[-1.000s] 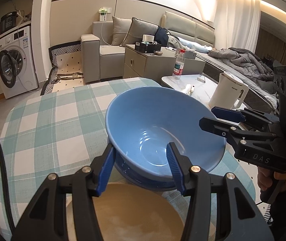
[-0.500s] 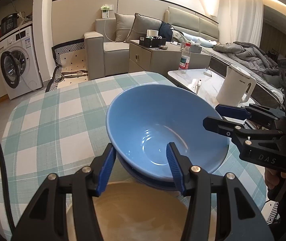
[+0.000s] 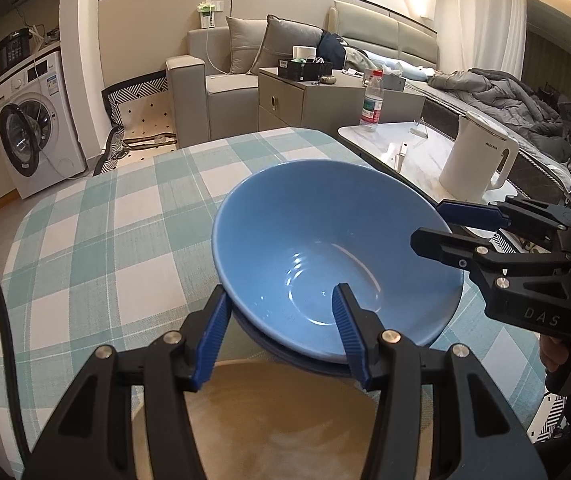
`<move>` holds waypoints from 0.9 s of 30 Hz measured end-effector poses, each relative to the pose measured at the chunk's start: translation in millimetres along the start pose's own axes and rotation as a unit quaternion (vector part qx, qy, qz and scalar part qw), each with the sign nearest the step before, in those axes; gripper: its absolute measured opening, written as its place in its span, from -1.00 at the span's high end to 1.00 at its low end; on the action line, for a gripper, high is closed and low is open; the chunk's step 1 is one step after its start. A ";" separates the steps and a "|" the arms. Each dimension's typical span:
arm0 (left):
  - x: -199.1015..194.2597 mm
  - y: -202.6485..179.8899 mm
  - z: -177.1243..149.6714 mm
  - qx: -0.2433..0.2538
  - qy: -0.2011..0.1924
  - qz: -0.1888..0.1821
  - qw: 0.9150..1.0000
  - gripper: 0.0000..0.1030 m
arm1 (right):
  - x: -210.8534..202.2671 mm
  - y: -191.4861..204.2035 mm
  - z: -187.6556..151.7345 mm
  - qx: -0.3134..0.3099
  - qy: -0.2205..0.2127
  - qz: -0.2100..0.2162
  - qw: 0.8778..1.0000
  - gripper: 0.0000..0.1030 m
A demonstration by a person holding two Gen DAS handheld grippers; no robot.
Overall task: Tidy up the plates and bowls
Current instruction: 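Lower the light blue bowl into the nested blue bowls with both grippers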
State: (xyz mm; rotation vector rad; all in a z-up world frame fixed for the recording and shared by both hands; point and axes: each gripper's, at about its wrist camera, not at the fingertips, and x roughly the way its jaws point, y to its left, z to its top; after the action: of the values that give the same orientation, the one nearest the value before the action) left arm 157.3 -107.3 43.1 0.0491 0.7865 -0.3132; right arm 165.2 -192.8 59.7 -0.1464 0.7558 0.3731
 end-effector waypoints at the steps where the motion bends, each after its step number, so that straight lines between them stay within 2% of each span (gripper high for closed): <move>1: 0.8 -1.0 -0.3 0.002 0.001 0.003 1.000 -0.02 | 1.0 0.7 -0.7 -0.003 0.001 -0.001 1.000 0.06; 6: 1.5 -2.7 -0.6 0.007 0.000 0.004 1.000 -0.08 | 3.1 3.0 -4.4 -0.010 0.003 0.003 1.000 -0.09; 10: 3.2 -2.5 0.3 0.006 0.002 0.005 1.000 -0.11 | 2.9 1.9 -5.9 -0.008 0.003 0.006 1.000 -0.09; 16: 11.1 0.3 -1.8 -0.007 0.015 0.002 1.000 -0.28 | 5.4 -3.3 -9.8 0.001 0.006 0.011 1.000 -0.09; 24: 18.6 10.8 0.1 -0.035 0.027 0.000 0.999 -0.30 | 11.1 -9.0 -13.7 0.015 0.013 0.024 1.000 -0.09; 27: 24.3 18.6 0.5 -0.059 0.037 -0.014 0.997 -0.31 | 15.8 -13.3 -15.9 0.025 0.021 0.016 0.999 -0.09</move>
State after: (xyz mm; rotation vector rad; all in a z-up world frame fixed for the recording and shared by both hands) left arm 179.3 -95.9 25.1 -0.0625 0.8780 -0.2916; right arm 170.5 -204.9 37.3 -0.0959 0.8095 0.3818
